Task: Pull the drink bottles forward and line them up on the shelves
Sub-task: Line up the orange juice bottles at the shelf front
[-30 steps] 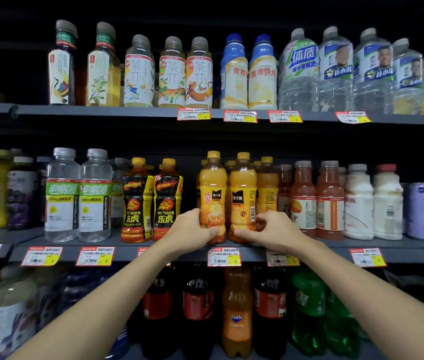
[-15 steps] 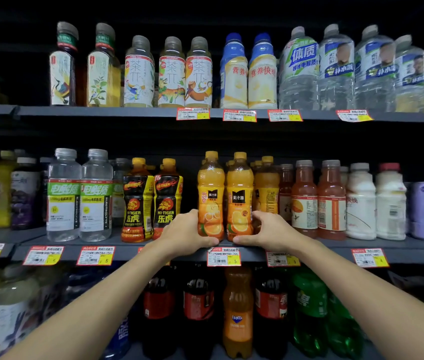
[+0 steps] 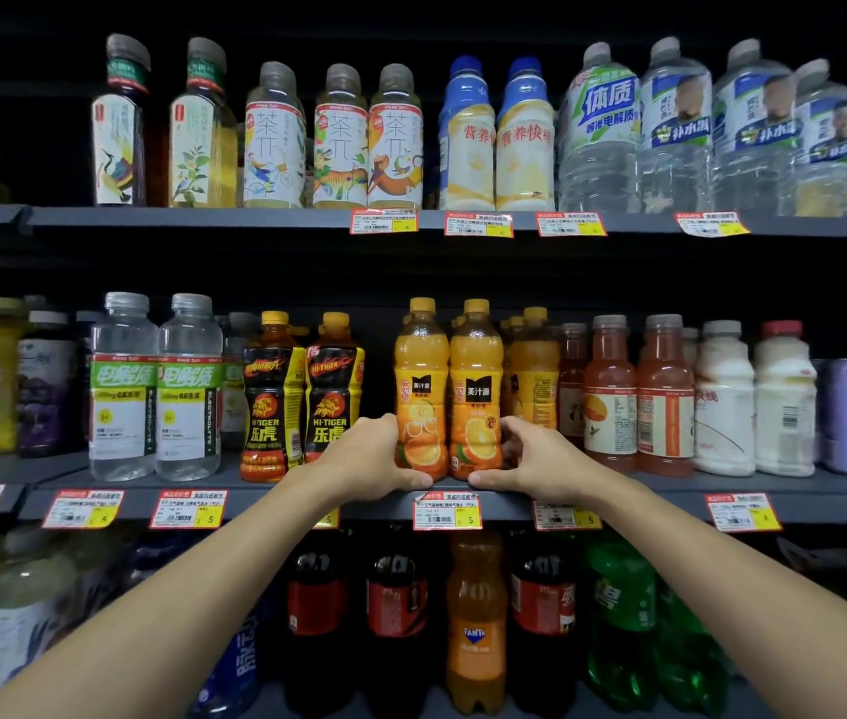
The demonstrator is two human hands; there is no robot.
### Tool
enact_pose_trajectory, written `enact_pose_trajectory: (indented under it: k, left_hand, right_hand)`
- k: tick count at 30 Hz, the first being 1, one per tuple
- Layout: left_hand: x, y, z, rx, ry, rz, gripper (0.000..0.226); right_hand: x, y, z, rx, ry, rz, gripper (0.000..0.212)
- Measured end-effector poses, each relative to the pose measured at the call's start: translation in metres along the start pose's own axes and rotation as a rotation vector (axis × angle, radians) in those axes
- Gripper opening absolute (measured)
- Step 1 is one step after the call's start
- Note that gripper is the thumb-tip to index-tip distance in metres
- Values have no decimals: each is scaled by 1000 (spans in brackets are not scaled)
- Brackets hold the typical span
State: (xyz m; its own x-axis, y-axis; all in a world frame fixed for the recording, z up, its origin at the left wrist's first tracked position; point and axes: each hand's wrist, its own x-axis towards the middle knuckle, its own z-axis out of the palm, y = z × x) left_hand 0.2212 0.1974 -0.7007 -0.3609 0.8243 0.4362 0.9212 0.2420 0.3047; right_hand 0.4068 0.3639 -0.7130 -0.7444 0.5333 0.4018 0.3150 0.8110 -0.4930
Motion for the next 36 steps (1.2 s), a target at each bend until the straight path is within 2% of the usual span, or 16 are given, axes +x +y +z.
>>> enact_pose_trajectory:
  k: [4,8,13,15,18,19,21,23,26,28,31,33,36]
  left_hand:
    - [-2,-4,2,-104,5,-18,77]
    - [-6,-1,7,-275,50,-40,70]
    - [-12,12,19,-82,229,-167,86]
    - [-13,18,24,-10,276,-165,86]
    - [-9,20,22,-198,237,-130,60]
    - [-9,18,20,-271,230,-139,58]
    - [-9,15,18,-301,262,-164,69]
    - [-11,15,20,-215,308,-186,80]
    - [-11,15,22,-171,270,-153,69]
    - [-8,13,20,-253,192,-131,58]
    - [-9,7,17,-390,175,-163,68]
    - [-10,6,18,-347,210,-184,77]
    - [-9,11,22,-287,219,-152,69]
  right_hand:
    - [-2,2,5,37,36,-15,81]
    - [-2,2,6,122,62,-11,71]
    - [-3,3,9,131,129,-19,62]
    - [-3,2,9,110,141,-22,63]
    - [-3,3,9,105,144,-29,67]
    - [-4,3,9,102,146,-32,67]
    - [-4,4,10,93,146,-39,66]
    - [-4,4,9,84,145,-42,66]
    - [-4,6,10,77,155,-49,66]
    - [-4,6,11,75,156,-48,66]
    - [-4,5,10,79,153,-43,69]
    - [-4,4,10,68,151,-41,70]
    - [-6,3,10,52,154,-42,69]
